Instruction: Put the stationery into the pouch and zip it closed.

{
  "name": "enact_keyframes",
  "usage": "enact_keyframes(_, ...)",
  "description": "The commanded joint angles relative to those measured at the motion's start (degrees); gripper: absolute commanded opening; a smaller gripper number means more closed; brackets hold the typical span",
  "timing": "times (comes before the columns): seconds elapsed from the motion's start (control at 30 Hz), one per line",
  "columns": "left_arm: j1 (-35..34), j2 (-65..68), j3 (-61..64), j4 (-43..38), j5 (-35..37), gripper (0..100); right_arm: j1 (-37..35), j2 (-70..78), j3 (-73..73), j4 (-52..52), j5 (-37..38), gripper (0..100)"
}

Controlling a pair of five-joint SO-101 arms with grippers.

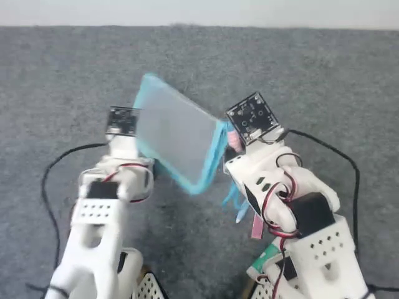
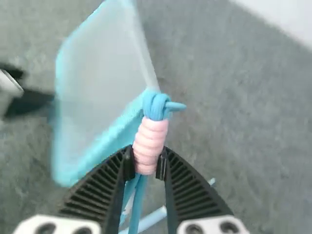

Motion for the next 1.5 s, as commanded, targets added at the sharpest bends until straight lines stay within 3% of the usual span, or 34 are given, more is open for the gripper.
enact_keyframes(0.0,10.02,7.38,-3.12,-5.36,0.62,20,-3.12,5.14,-10.11,1.54,0.88,0.6)
enact_keyframes(0.13,17.58,15.38,-6.2,-8.79,0.79,20,-10.07,9.98,-16.18,4.62,0.97,0.6)
enact_keyframes(0.3,16.79,18.37,-8.57,-8.88,0.79,20,-18.15,8.31,-14.59,9.8,5.27,0.7)
enact_keyframes(0.63,12.04,-11.08,0.92,-1.23,0.88,20,-18.15,-2.07,16.09,-2.95,6.15,0.7)
enact_keyframes(0.83,-2.64,-32.53,1.27,10.11,-0.09,20,-18.15,-2.51,19.43,-3.38,7.65,0.7)
enact_keyframes(0.9,-6.86,-38.15,1.36,12.75,-3.69,20,-18.15,-2.42,19.43,-3.38,7.65,0.7)
enact_keyframes(1.03,-9.14,-44.92,1.27,18.11,-7.91,20,-18.07,-0.66,19.43,-3.12,8.09,0.7)
enact_keyframes(1.3,-8.7,-45.71,1.36,17.85,-7.65,26,-15.16,6.64,17.49,-3.03,13.45,0.7)
enact_keyframes(1.47,-7.47,-45.63,6.46,9.85,-3.69,26,-15.16,5.49,14.07,2.24,16.26,0.7)
